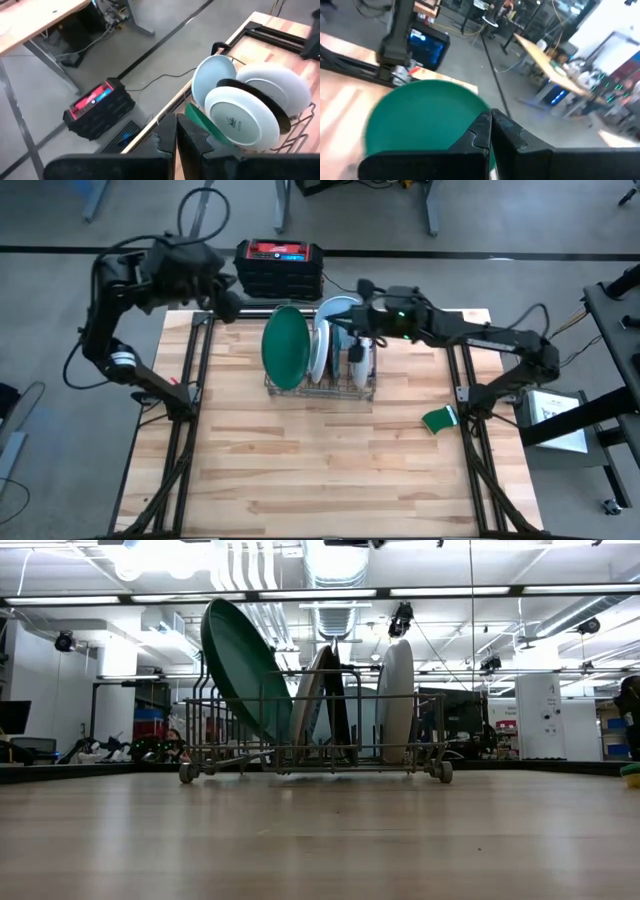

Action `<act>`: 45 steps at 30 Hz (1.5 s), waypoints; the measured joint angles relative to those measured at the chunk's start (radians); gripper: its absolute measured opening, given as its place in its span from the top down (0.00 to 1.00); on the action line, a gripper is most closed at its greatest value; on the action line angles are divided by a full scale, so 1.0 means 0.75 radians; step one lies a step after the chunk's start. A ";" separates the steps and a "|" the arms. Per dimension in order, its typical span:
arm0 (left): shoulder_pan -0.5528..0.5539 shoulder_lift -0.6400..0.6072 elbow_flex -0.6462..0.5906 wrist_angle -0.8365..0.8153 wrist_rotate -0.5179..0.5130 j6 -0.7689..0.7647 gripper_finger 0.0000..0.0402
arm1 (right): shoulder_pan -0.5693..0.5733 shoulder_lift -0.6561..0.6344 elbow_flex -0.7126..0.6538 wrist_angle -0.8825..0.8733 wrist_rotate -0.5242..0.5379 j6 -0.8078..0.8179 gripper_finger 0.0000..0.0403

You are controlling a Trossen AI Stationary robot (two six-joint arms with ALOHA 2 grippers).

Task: Sort dishes
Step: Put the dark green plate in the dishwasher rack

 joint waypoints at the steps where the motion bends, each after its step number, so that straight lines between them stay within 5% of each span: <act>1: 0.000 -0.010 -0.009 0.003 0.000 0.009 1.00 | -0.003 0.039 0.044 -0.004 0.000 -0.028 1.00; 5: 0.000 -0.028 -0.044 0.004 0.000 0.018 1.00 | -0.025 0.175 0.218 -0.048 -0.060 -0.080 1.00; 10: 0.000 -0.027 -0.060 0.048 0.000 0.089 1.00 | -0.074 0.323 0.449 -0.309 -0.391 -0.174 1.00; 13: 0.000 -0.024 -0.052 0.070 0.000 0.147 1.00 | -0.090 0.407 0.568 -0.409 -0.474 -0.264 1.00; 26: 0.000 -0.081 -0.041 0.091 -0.012 0.249 1.00 | -0.111 0.705 0.856 -0.554 -0.474 -0.510 0.97; 35: 0.000 -0.148 -0.041 0.141 -0.015 0.292 1.00 | -0.109 0.777 0.865 -0.380 -0.452 -0.623 0.67; 40: 0.000 -0.168 -0.041 0.149 -0.015 0.309 1.00 | -0.085 0.837 0.865 -0.304 -0.221 -0.705 0.51; 45: 0.000 -0.170 -0.041 0.148 -0.014 0.320 1.00 | -0.069 0.892 0.865 -0.236 -0.094 -0.810 0.45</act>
